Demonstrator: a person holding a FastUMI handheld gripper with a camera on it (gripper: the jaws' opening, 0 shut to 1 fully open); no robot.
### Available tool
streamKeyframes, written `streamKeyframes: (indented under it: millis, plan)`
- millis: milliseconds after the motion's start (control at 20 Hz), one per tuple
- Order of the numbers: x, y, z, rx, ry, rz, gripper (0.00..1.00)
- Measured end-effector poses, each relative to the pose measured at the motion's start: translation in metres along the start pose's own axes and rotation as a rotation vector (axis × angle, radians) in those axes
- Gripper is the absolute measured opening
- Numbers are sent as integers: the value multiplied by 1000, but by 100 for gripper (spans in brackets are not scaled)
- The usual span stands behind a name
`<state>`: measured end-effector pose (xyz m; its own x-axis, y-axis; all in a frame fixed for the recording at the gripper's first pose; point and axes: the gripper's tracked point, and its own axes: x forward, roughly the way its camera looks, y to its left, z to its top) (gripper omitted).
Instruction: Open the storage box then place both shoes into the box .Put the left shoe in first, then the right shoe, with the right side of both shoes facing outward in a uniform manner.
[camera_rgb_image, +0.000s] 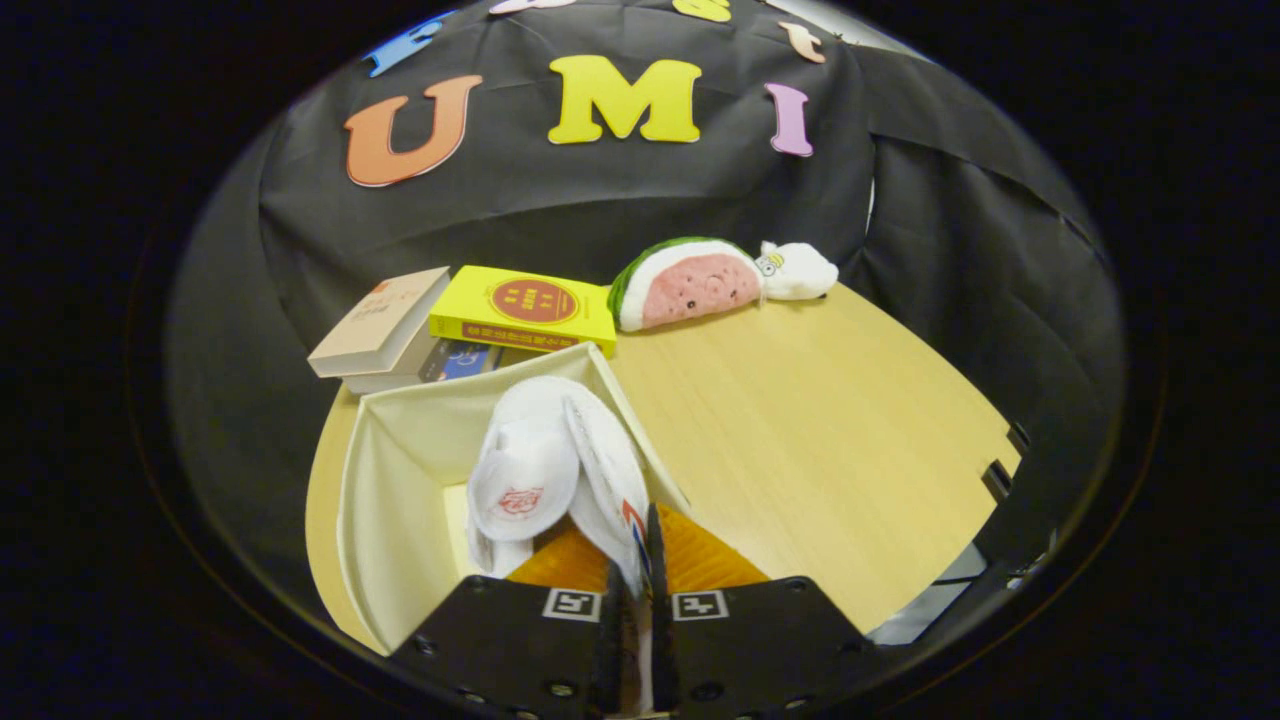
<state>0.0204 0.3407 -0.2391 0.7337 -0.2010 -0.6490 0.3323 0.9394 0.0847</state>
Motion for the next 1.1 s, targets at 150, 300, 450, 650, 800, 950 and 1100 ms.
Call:
streamKeyframes:
  millis: [150,300,450,650,800,950,1100]
  plan:
    - [-10,5,-3,-41,-1,46,49]
    - [-34,7,17,-113,-69,120,83]
    - [-44,-12,55,-152,-153,155,95]
    - [-82,-45,99,-191,-284,189,96]
    - [-107,-85,130,-194,-379,199,96]
    - [-126,-132,151,-150,-423,199,96]
    - [-142,-183,173,-104,-469,188,96]
